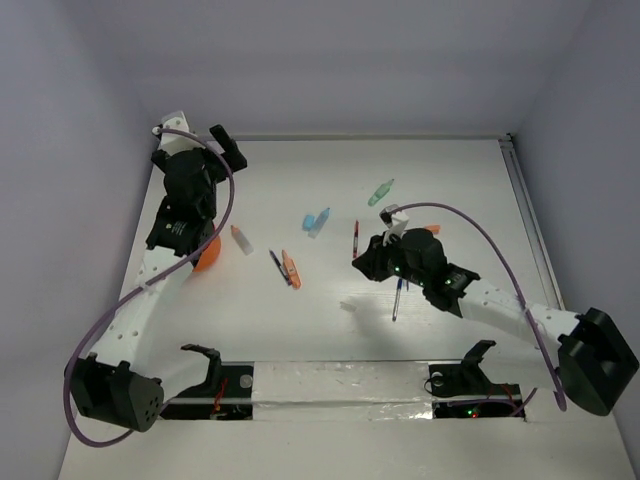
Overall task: Sort the stationery into containers
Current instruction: Place the pen in the storage box, then pick up the pen from the center of the board.
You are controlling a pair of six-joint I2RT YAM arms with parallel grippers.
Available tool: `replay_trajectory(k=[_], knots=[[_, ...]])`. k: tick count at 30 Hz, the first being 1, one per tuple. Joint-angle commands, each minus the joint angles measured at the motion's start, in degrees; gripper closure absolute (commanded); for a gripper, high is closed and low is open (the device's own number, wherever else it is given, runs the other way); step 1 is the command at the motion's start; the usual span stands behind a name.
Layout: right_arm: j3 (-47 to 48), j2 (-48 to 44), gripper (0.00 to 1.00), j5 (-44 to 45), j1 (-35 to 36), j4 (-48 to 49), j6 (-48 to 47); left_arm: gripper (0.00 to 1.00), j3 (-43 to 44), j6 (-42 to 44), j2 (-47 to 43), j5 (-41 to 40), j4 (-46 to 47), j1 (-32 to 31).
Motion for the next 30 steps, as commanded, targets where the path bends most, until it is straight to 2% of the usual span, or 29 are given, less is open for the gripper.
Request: replay_trajectory(k=[1, 4, 9, 14, 18, 22, 26, 30], knots=[[4.9, 3.2, 0.78, 0.9, 0.5, -0.6, -1.3, 0.02, 0.0, -0.6, -3.7, 16.7, -4.1, -0.4], [6.5, 6.0, 0.78, 1.4, 0.5, -2.3, -1.7, 0.02, -2.7, -1.9, -6.8, 25.7, -4.6, -0.4], [11.3, 11.5, 0.68, 1.8, 1.1, -5.1, -2.0, 0.01, -9.6, -2.1, -16.7, 34.2, -8.0, -0.4], [18.7, 20.6, 0.61, 2.1, 2.3, -8.8, -2.5, 0.01, -13.4, -1.4, -26.2, 36.6, -9.0, -0.4], [26.4, 27.8, 0.57, 4.7, 4.0, -13.9, -3.3, 0.01, -15.2, -1.4, -29.9, 39.2, -6.7, -0.4], [34.0, 32.9, 0.53, 9.7, 4.6, -18.9, -3.7, 0.01, -18.3, -1.2, -31.6, 37.9, -5.1, -0.4], [39.4, 36.7, 0.55, 20.7, 4.6, -26.5, -3.9, 0.01, -22.4, -1.9, -33.1, 38.8, -2.6, -0.4], [42.0, 38.5, 0.58, 21.7, 4.0, -27.5, -3.8, 0.01, -21.5, 0.4, -33.3, 37.4, -4.6, -1.1]])
